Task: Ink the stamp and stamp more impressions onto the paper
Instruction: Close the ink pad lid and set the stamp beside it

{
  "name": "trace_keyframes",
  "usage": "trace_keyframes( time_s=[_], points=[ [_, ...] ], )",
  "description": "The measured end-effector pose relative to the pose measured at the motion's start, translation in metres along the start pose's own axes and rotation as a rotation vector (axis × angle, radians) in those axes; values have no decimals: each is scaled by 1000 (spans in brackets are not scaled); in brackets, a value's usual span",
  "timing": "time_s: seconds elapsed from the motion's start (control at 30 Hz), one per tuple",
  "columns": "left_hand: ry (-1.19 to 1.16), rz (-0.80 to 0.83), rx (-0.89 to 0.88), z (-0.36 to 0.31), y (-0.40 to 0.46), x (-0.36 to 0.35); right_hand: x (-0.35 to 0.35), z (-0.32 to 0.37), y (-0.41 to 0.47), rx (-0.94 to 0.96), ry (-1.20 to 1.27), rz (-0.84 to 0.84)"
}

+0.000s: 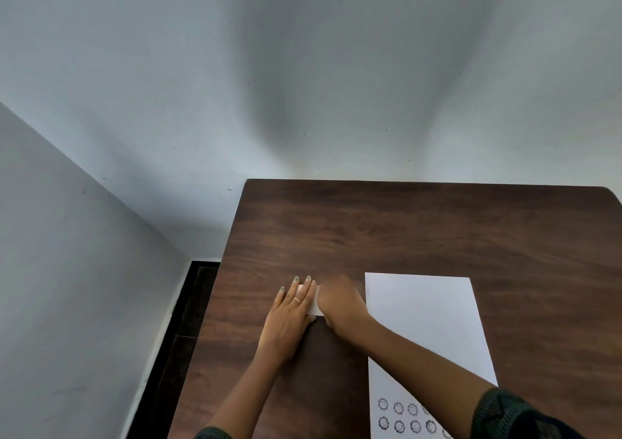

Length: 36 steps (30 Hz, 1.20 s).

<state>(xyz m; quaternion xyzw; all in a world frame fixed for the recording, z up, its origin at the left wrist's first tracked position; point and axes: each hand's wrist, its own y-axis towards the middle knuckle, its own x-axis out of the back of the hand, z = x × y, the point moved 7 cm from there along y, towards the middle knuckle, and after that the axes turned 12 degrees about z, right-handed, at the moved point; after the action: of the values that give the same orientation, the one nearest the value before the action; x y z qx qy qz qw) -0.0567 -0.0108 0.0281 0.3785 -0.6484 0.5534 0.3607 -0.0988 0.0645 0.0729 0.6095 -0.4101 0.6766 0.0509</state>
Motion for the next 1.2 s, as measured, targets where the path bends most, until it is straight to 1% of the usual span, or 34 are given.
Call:
trace_keyframes(
  time_s=[0.13,0.2,0.27,0.33,0.4,0.43,0.5,0.57,0.63,0.73,0.83,0.97,1.07,1.2],
  points=[
    [12,-3,-2,2,6,1,0,-4,5,-8,27,-9],
    [11,-4,-4,2,6,0,-1,-9,5,-19,113,16],
    [13,-3,0,2,4,1,-4,-22,2,-30,344,65],
    [48,-51,3,1,0,6,-4,-42,-6,-54,598,71],
    [42,-107,2,-2,-8,10,-5,-64,-17,-98,733,16],
    [24,-128,-2,-4,-11,11,-8,-73,-22,-100,783,16],
    [4,-167,-11,-9,-15,12,-17,-80,-32,-51,845,99],
    [-19,-170,-29,-15,-16,10,-29,-78,-42,-3,886,193],
    [-35,-154,-43,-22,-15,7,-38,-71,-49,15,920,221],
    [-45,-104,-39,-29,-12,-1,-48,-58,-53,-32,875,154],
    [-43,-84,-34,-28,-13,-10,-51,-52,-53,-107,795,8],
    [-55,-97,-18,-22,-16,-11,-52,-58,-48,-202,899,-101],
    [-53,-99,-17,-21,-18,-11,-45,-66,-42,-219,876,-185],
    [-65,-99,-7,-22,-18,-12,-33,-72,-31,-207,757,-282]
  ],
)
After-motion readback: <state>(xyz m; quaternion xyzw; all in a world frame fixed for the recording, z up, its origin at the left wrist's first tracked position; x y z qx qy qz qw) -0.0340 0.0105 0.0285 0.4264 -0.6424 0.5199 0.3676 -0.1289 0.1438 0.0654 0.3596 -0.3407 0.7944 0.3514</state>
